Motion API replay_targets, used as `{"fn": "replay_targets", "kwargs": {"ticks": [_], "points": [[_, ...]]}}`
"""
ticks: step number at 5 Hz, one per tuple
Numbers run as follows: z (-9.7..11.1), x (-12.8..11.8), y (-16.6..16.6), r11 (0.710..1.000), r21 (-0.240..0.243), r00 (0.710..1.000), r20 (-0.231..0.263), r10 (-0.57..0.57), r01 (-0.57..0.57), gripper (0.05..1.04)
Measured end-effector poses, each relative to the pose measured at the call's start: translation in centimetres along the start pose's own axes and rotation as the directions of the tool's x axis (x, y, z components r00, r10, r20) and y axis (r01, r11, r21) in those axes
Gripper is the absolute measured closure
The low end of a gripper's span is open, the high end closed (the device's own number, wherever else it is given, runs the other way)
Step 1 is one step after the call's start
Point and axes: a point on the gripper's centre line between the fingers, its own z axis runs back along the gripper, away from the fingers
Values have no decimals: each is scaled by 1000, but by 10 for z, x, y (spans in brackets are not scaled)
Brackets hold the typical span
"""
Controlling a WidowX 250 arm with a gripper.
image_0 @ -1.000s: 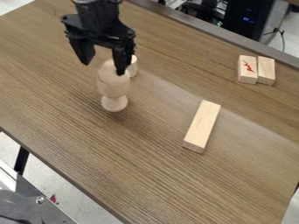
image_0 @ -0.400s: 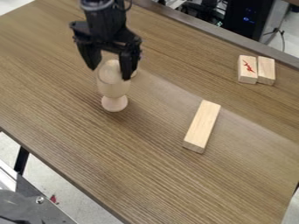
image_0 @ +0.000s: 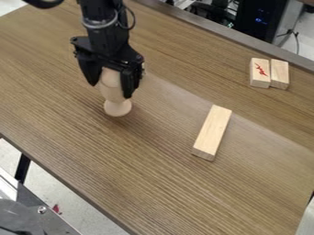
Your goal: Put the cup on top of the cylinder
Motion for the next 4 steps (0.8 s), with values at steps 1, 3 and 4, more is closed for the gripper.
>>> {"fn": "replay_targets", "kwargs": {"ticks": [1, 3, 4], "points": [[0, 1, 3, 1000, 9, 1000, 2, 11, -11, 208], [30, 14, 5, 998, -14, 997, 45, 66, -66, 208], [55, 27, 6, 997, -36, 994, 74, 76, -73, 208]]}}
